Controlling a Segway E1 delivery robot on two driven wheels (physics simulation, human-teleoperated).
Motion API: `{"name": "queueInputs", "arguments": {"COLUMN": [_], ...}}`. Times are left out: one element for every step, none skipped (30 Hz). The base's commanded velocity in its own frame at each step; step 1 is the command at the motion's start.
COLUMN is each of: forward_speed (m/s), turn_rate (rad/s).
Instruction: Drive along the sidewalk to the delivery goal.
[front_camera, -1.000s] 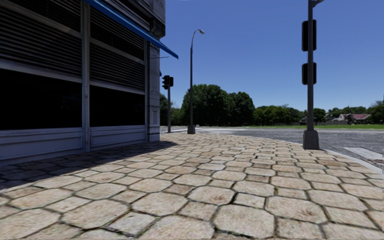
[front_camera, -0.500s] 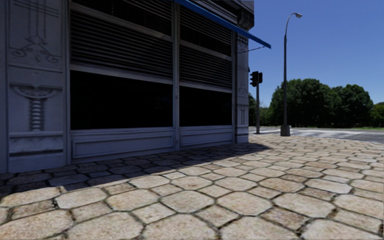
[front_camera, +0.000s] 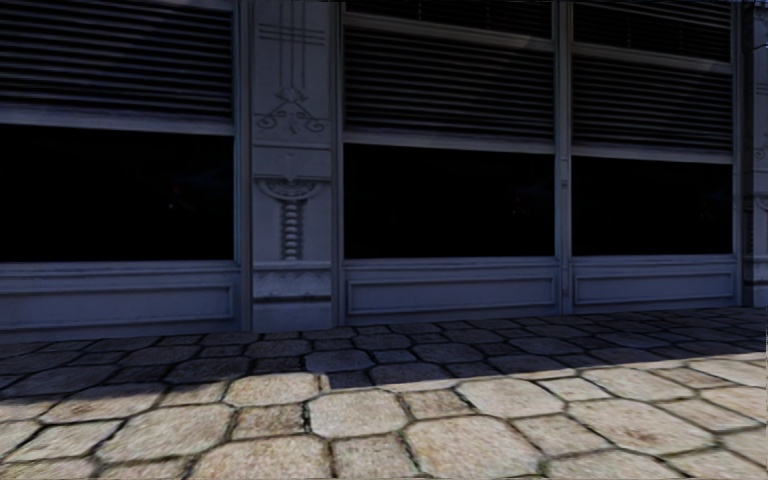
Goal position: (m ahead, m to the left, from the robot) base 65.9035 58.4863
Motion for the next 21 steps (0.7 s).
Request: {"name": "queueInputs", "arguments": {"forward_speed": [1.07,1.1,1.15,1.17,1.17,1.17,1.17,1.17,1.18,1.18,1.18,1.2,1.22,1.22,1.24,1.25,1.27,1.3,1.31,1.31,1.33], "turn_rate": [1.02,1.02,1.02,1.02,1.02,1.02,1.02,1.02,1.02,1.02,1.02,1.02,1.02,1.02,1.02,1.02,1.03,1.03,1.03,1.03,1.03]}}
